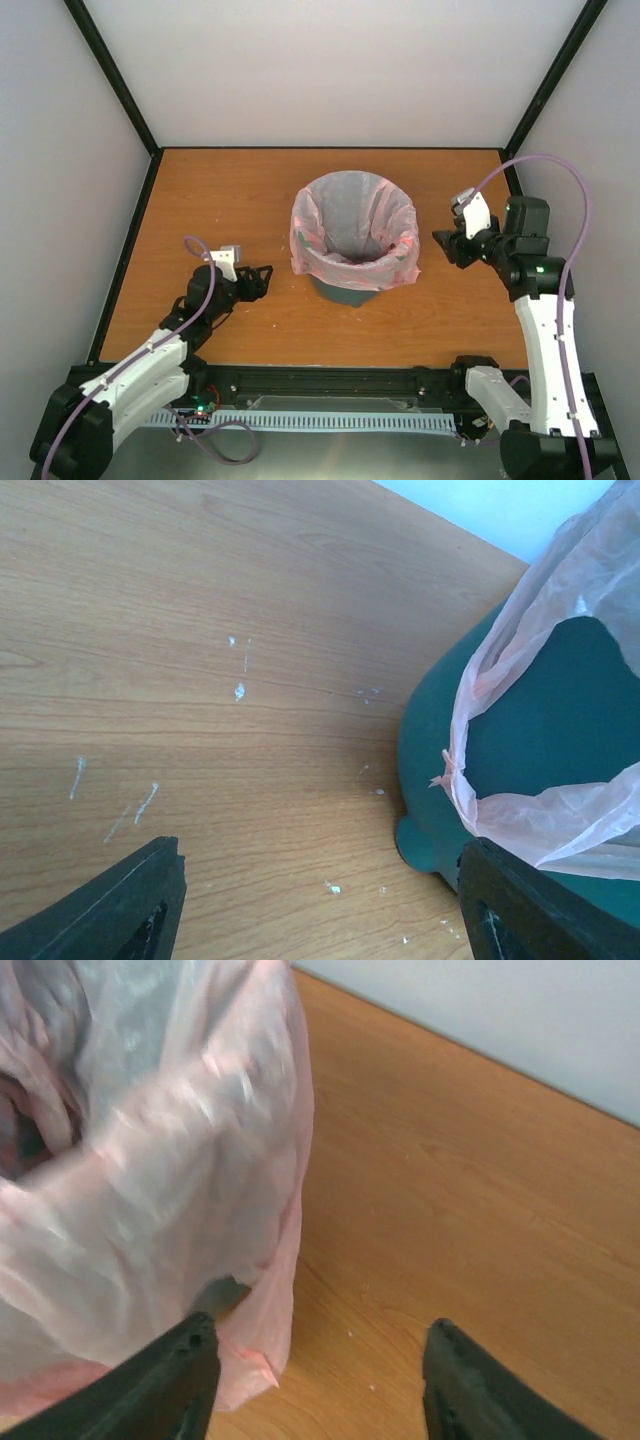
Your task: Put the trash bags into the trash bin
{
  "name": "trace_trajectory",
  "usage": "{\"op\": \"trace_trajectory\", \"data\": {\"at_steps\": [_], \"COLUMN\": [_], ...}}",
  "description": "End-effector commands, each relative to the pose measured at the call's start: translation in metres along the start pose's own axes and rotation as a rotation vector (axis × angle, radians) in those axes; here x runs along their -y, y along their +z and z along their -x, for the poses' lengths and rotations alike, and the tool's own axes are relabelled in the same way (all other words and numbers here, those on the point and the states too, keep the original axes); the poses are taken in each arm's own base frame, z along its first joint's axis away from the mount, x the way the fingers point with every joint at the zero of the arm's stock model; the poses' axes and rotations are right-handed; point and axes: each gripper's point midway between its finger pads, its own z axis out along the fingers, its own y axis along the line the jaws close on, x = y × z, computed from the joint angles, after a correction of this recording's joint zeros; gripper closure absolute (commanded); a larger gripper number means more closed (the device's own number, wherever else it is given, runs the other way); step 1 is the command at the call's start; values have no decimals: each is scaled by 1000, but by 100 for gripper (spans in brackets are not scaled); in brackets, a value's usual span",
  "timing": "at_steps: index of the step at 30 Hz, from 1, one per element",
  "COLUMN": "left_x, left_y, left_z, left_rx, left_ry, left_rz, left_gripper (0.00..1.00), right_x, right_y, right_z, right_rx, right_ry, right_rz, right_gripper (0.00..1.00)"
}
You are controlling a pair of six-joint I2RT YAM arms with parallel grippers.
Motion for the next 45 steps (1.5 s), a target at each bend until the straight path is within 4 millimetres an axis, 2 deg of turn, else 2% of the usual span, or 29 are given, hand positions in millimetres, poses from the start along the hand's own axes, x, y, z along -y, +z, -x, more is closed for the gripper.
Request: {"op": "trace_trajectory", "data": {"at_steps": [1, 5, 9, 12, 16, 20, 24, 29, 32, 37, 40, 45], "left_x": [23, 44, 68, 75, 74, 78, 79, 66, 56, 56, 52, 51], "left_y": [6, 19, 28, 36, 47, 53, 54, 53, 53, 37, 26, 14], "left_z": [17, 30, 40, 36, 18, -9, -31, -51, -52, -13, 8, 25], "left_rx": [21, -21, -42, -73, -135, -233, -270, -302, -296, -165, -104, -113], "left_ry": [0, -19, -48, -61, -81, -92, -54, -78, -71, -23, -5, 29], "left_rz": [-92, -151, -252, -294, -318, -336, -305, -254, -201, -132, -70, -1], "left_gripper": [25, 26, 29, 30, 33, 35, 35, 36, 35, 32, 29, 25], "right_x": [2, -1, -12, -15, -21, -44, -59, -54, -48, -24, -9, 16], "right_y": [34, 67, 81, 89, 106, 132, 157, 180, 178, 153, 139, 125], "right_z": [-40, -76, -78, -78, -88, -100, -97, -93, -82, -58, -62, -75], "right_rx": [-32, -110, -155, -169, -221, -334, -388, -422, -399, -300, -285, -271], "right_ry": [101, 160, 235, 250, 233, 203, 149, 168, 150, 167, 177, 200], "right_rz": [83, 144, 280, 315, 335, 402, 400, 390, 374, 316, 278, 231], "right_gripper": [40, 33, 32, 32, 34, 40, 42, 48, 49, 49, 46, 45]}}
